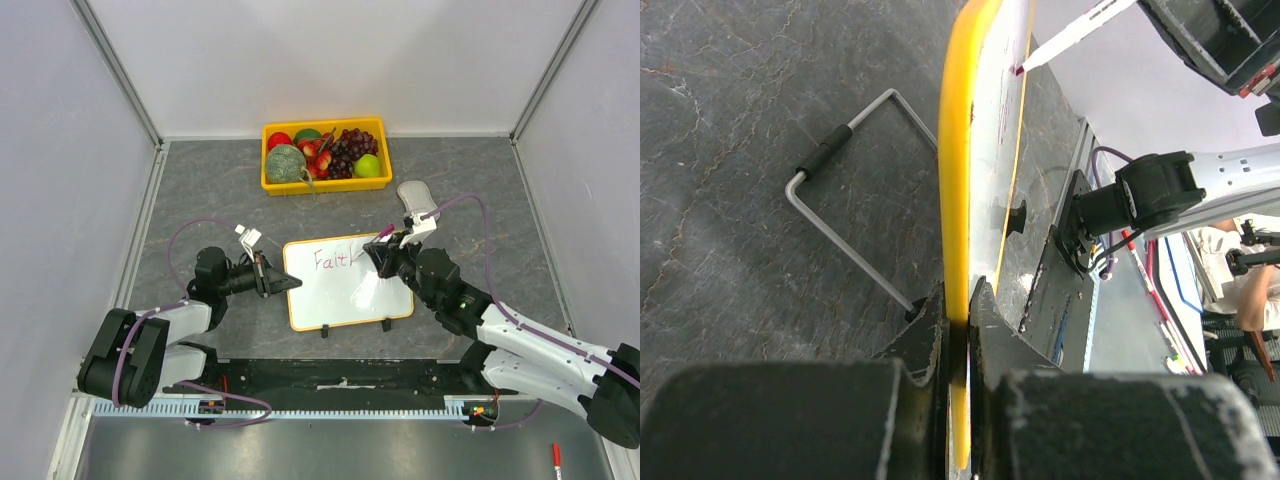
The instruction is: Write a sentence on the whiteboard
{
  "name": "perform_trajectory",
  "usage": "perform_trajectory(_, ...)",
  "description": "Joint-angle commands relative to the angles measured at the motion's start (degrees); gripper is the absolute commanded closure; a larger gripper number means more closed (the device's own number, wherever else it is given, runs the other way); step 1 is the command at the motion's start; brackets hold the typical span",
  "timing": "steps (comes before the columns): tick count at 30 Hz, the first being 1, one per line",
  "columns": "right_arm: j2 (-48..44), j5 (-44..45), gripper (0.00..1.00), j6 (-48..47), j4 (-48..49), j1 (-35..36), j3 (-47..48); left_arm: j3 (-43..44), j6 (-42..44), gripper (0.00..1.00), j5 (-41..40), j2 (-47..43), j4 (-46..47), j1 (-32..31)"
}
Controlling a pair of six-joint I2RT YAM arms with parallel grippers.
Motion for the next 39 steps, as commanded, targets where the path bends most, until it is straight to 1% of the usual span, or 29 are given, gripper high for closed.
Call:
perform_trajectory(1, 0.26, 3.15, 1.0, -1.12, 1.31, -0.28, 3.19, 0.51, 4.61, 0.98, -4.51, 0.58, -0.5, 0.14)
perform_trajectory(13, 0.61, 4.64, 1.0, -1.82, 0.87, -0.2, 4.16, 0.51, 4.61, 0.98, -4.51, 0.58, -0.5, 0.14)
perform_trajectory(39, -2.9, 2.54, 1.0, -0.5, -2.65, -0.28, -1.9, 0.59, 4.61, 0.98, -4.51, 0.76, -0.5, 0.14)
